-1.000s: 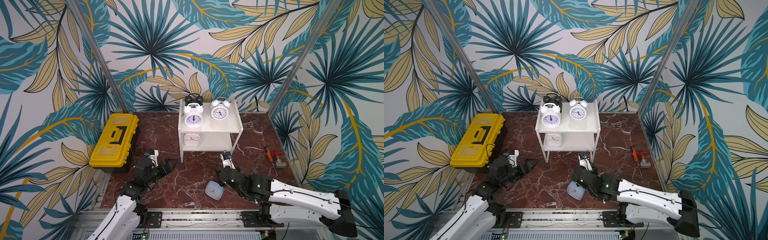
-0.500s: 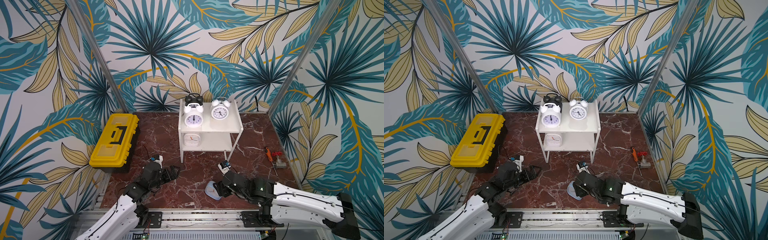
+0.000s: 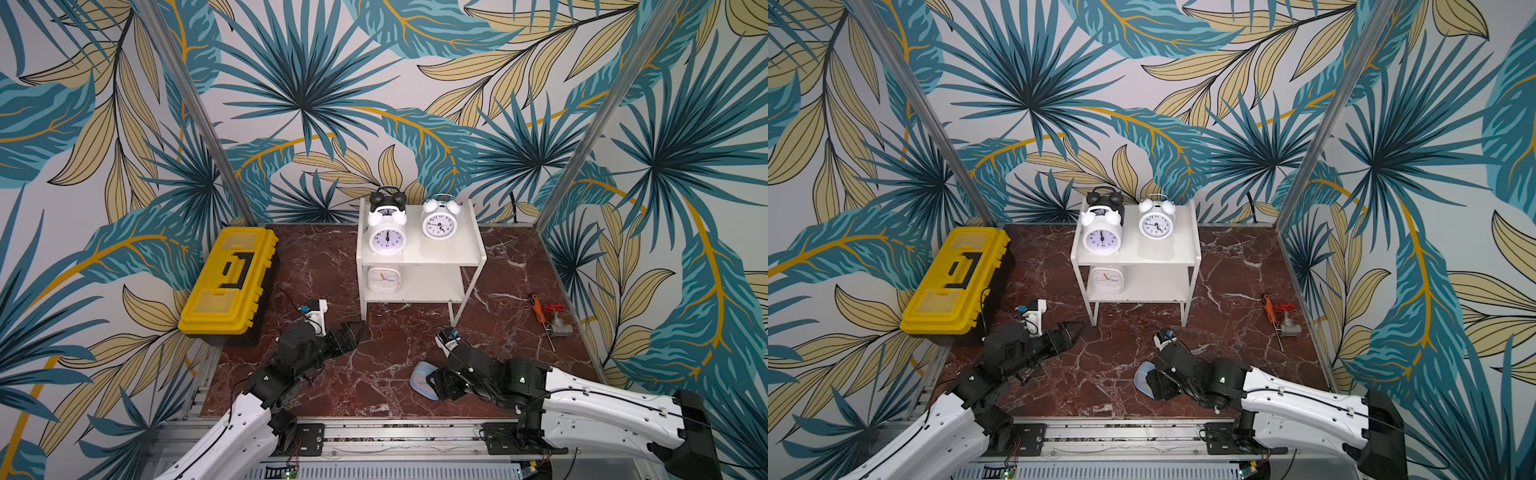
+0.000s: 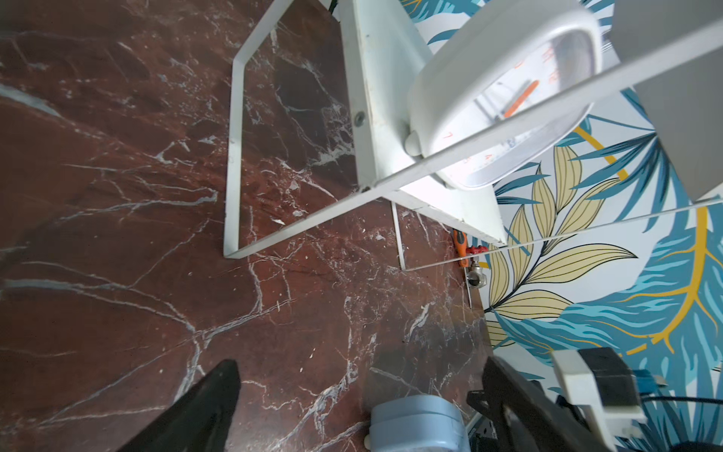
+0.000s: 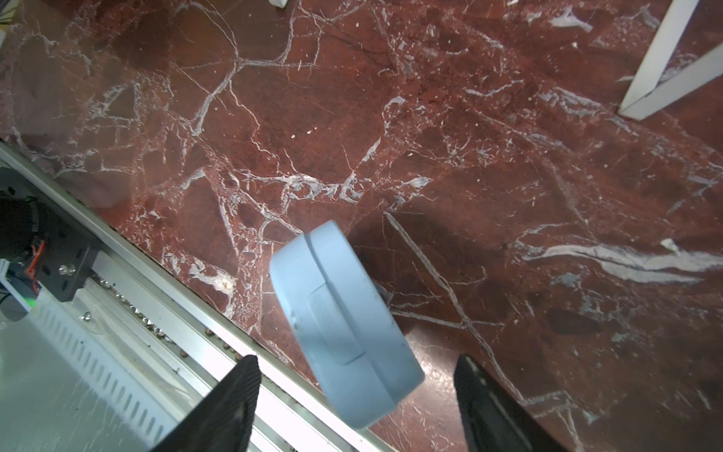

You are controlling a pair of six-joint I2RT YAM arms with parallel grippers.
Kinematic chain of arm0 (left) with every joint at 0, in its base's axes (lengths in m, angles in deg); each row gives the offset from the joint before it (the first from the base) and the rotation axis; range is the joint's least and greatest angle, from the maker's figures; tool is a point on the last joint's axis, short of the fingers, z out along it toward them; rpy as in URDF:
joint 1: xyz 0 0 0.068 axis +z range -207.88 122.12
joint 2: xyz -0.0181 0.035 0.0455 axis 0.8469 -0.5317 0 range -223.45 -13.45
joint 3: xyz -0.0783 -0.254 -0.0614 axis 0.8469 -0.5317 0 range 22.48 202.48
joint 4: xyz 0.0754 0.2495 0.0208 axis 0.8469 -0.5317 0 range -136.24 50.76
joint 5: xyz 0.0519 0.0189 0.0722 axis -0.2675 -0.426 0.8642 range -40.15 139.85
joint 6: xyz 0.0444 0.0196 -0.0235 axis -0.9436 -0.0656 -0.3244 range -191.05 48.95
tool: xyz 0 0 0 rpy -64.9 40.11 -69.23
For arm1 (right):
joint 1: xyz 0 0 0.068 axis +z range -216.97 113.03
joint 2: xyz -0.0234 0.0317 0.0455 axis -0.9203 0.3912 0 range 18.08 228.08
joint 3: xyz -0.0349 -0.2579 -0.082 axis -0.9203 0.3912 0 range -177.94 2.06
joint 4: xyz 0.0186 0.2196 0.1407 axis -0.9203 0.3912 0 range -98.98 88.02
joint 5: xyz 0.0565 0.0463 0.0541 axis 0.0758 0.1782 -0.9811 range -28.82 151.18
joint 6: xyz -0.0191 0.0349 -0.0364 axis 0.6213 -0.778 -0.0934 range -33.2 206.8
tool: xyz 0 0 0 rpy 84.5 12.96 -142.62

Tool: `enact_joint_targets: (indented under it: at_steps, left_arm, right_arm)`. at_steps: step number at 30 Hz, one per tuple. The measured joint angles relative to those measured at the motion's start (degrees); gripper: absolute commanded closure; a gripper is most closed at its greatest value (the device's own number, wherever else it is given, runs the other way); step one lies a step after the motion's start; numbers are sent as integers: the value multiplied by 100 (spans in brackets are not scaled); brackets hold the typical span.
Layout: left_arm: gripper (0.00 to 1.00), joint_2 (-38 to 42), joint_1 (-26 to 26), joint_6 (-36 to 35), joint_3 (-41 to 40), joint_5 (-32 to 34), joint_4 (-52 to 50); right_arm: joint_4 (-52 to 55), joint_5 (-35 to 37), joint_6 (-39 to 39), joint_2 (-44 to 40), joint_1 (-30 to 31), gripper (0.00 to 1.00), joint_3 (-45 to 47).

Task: Place the alarm clocks on the shelf by style
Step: Pick up the alarm from the center of the board.

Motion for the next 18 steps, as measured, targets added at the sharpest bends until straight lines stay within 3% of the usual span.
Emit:
enact_joint_targets:
  at_steps: [7,13,18]
  left_arm:
    - [0,286,28,20,0,-70,22]
    - [0,299,48,114,-44,-186,146]
    - [0,299,66,131,-72,-223,164]
  right_arm:
    - [-367,-409,168,354,-192,29,20]
    - [-568,-699,295,654,-254,50,22]
    - [-632,-787,341,754,-256,59,22]
